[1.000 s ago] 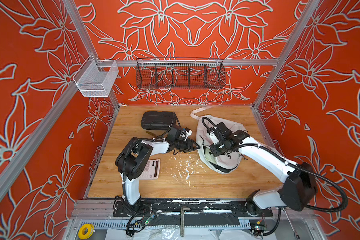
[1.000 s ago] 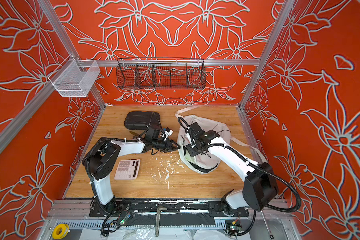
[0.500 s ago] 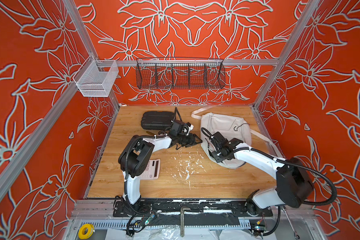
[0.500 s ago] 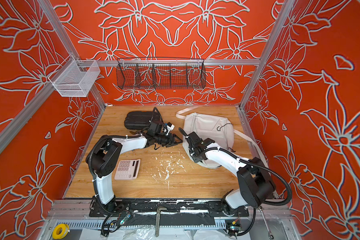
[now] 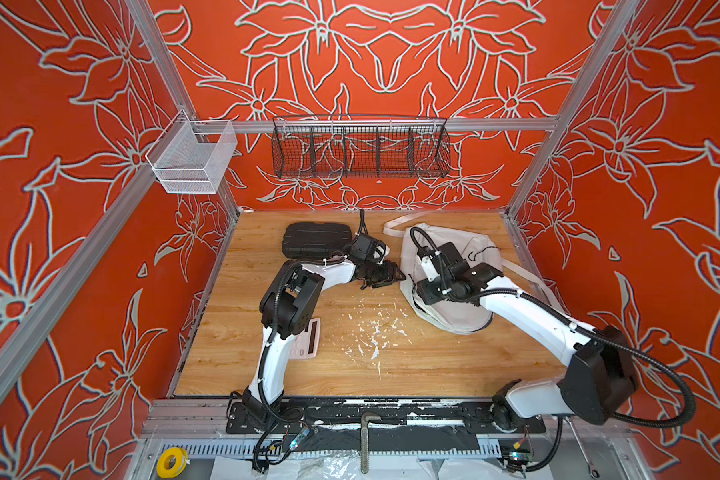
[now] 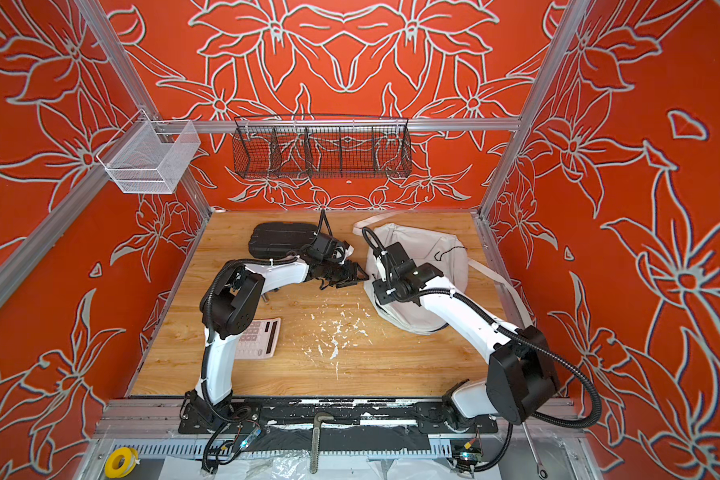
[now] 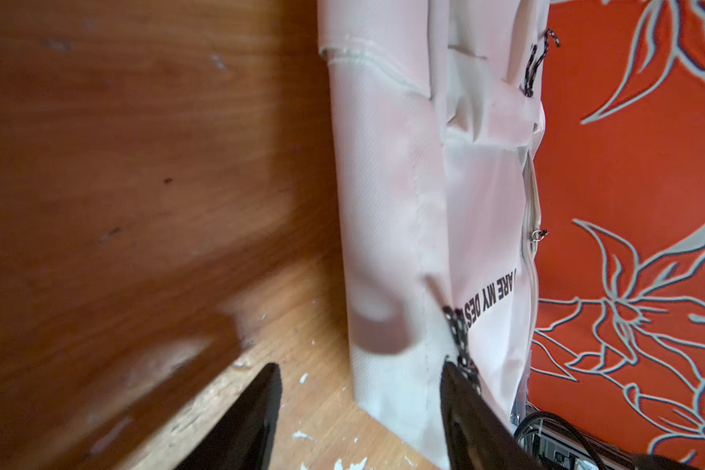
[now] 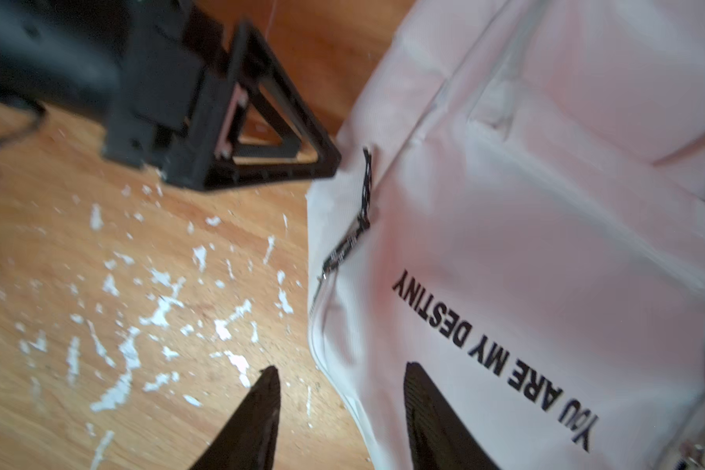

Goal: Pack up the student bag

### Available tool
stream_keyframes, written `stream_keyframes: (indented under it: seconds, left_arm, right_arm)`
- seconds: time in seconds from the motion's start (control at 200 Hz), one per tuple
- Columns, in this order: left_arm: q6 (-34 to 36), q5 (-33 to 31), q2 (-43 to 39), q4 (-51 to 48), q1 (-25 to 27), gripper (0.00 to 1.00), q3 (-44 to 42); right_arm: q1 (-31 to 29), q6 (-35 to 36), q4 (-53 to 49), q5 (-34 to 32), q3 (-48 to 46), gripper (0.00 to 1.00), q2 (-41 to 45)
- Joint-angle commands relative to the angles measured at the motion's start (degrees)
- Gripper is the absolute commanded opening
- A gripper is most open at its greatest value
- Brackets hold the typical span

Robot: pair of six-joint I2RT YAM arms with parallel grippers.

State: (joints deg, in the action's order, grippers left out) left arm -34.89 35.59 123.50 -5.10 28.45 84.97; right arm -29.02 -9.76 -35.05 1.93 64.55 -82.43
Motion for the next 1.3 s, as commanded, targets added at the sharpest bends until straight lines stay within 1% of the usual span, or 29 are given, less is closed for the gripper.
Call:
stream_keyframes:
  seconds: [0.0, 0.145, 0.245, 0.355, 0.505, 0.666, 0.771, 0.841, 0.901, 1.071, 1.196, 1.291]
  left_arm:
    - [-0.7, -0.6, 0.2, -0.9, -0.4, 0.61, 1.8]
    - [-1.0, -1.9, -1.2, -2.3, -0.8, 0.61, 1.9]
    - [-1.7, -3.3, -2.9, -2.0, -1.4, 0.62, 0.9]
    - [-2.1, -3.4, -4.0, -1.9, -1.9, 0.62, 0.6]
    - [-1.8, -2.7, -4.1, -3.5, -2.1, 0.63, 2.7]
    - [-1.3, -3.0, -3.9, -4.6, -1.9, 0.67, 4.0]
    - [-1.0, -2.7, -3.7, -5.1, -1.9, 0.67, 4.1]
    - [-1.0, -2.5, -3.5, -5.3, -1.9, 0.67, 4.0]
    - [-1.0, -2.5, -3.5, -5.3, -1.9, 0.67, 3.8]
    - [-0.8, -2.9, -3.1, -5.7, -1.9, 0.68, 4.3]
    - [-0.2, -3.3, -1.6, -7.6, -1.7, 0.73, 6.7]
    - [0.0, -2.8, -0.3, -8.3, -1.4, 0.79, 8.1]
  right_arm:
    - [1.2, -8.4, 0.1, 5.3, 2.7, 0.49, -4.7]
    - [1.3, -15.0, 2.8, 5.1, 2.8, 0.48, -9.1]
    - [1.3, -17.0, 4.5, 3.9, 2.8, 0.47, -11.8]
    - [1.2, -17.3, 5.0, 1.7, 3.4, 0.45, -14.6]
    - [1.2, -17.0, 6.6, 0.0, 3.4, 0.41, -16.4]
    - [1.3, -17.3, 8.9, 1.5, 4.0, 0.37, -18.6]
    - [1.4, -18.2, 11.1, 1.4, 3.6, 0.32, -19.4]
    - [1.5, -18.0, 11.9, 1.7, 3.7, 0.26, -20.0]
    - [1.5, -17.9, 13.2, 2.2, 3.3, 0.20, -19.8]
    - [1.4, -16.0, 14.5, 1.8, 2.0, 0.09, -16.7]
    - [1.3, -13.7, 14.9, 1.3, -0.2, 0.04, -12.7]
    - [1.0, -11.1, 16.3, 3.6, -2.6, 0.00, -9.3]
